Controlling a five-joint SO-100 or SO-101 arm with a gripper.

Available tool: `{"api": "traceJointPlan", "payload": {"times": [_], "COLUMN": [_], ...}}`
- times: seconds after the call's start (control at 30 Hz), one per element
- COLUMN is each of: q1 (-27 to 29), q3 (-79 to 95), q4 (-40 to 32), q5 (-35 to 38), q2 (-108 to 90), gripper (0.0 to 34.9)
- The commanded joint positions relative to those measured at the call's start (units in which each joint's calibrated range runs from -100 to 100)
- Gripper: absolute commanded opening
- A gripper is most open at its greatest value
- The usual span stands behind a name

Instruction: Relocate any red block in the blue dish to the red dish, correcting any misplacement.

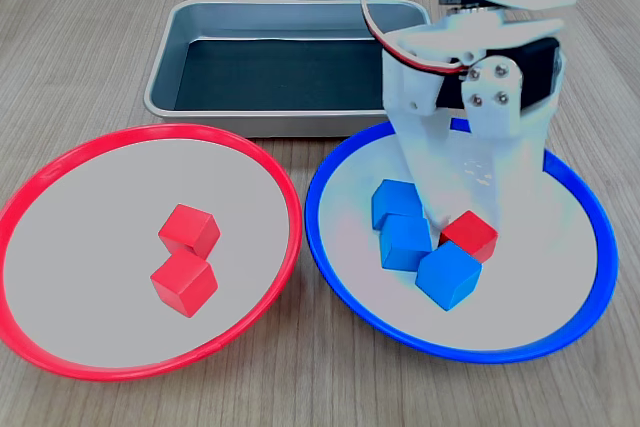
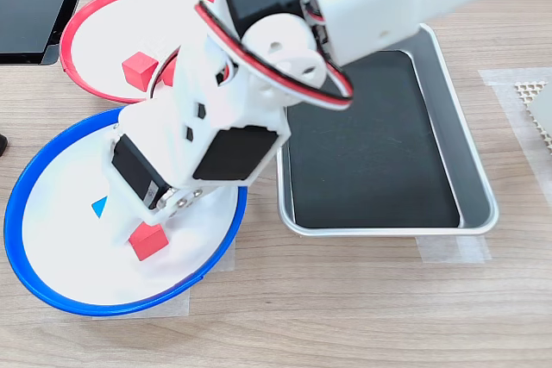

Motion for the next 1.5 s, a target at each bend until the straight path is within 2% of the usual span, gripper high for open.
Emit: {"api": "traceJointPlan", "payload": {"times": [0.0, 0.5, 0.83, 1.1, 1.47], "q1": [1.18, 0.05, -1.07, -0.51, 0.05], "q3": [-4.88, -7.34, -10.53, -11.71, -14.08], "q4": [2.71, 5.27, 6.92, 12.45, 13.11], "q5": [-0.78, -4.98, -6.98, -9.13, -11.53], "q2": [0.48, 3.89, 6.19, 5.43, 5.85], "gripper": [14.4, 14.1, 12.7, 11.1, 9.3]}}
